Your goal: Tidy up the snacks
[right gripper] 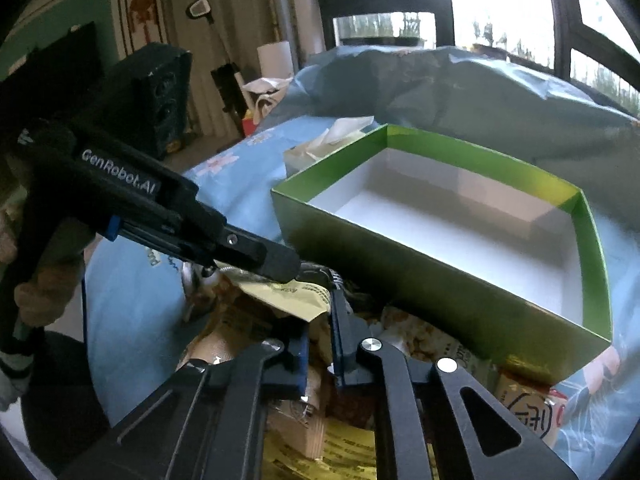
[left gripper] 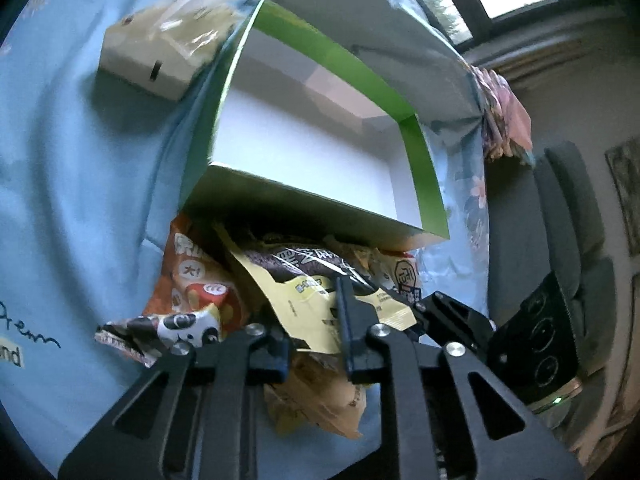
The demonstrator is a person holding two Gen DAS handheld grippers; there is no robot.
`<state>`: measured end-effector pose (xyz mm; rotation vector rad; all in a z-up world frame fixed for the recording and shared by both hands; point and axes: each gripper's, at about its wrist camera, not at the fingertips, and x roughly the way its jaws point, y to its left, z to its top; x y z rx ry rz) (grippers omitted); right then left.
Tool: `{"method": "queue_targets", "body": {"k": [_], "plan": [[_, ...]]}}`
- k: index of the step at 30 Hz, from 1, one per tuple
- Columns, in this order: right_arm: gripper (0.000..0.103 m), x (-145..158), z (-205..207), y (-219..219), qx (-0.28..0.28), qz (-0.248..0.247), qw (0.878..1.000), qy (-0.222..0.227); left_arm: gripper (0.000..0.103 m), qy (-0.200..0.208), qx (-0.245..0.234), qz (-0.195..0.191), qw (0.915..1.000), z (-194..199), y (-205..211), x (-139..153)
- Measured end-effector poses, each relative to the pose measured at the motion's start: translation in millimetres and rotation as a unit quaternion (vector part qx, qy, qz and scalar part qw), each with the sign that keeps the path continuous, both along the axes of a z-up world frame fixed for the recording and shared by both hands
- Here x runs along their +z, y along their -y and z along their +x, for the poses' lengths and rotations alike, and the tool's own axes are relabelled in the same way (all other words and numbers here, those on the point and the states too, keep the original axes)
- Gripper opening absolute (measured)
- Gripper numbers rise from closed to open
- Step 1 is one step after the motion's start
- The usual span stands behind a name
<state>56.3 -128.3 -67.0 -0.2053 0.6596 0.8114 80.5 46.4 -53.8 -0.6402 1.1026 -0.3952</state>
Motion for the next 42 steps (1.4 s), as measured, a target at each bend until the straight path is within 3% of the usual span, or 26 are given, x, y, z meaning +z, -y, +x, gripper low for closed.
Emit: {"method": "queue_targets", "body": {"k": [5,11,20,26,39,41,42], "plan": [[0.009,11.8,-10.5,8.6,-0.002,0.027,1.000,0.005,0.017,0.047,-0.008,0.038,0.9981,-11.7,6.4,17.1],[0.009,36.1,-28.1,10.7,-0.011,0.041,0.998,0.042,0.017,0.103,-0.014,0.065,0.9925,-19.8,17.4,41.0],[0.009,76.8,-24.1,18.5,-0.034,0.055,0.992,0.108,0.017,0.147,-0.021,0.059,0.9871,3.7,29.8,72.2],[0.009,81.8,0.3,22.1,-0.050,0.054,0.989,0.128,0.016,0.155,-0.024,0.060,0.9858,34.9,37.6,75.1],[0.009,46.1,56.9,39.5,-0.094,0.037,0.992,0.079,0.015,0.111,-0.028,0.062,0.9915,90.0,60.5,35.4],[0.009,41.1,63.4,41.1,-0.100,0.037,0.992,0.066,0.020,0.104,-0.022,0.064,0.9922,94.6,61.1,30.9],[0.009,38.6,66.7,41.9,-0.108,0.035,0.992,0.062,0.031,0.101,-0.016,0.067,0.9926,96.9,60.4,29.0]]}}
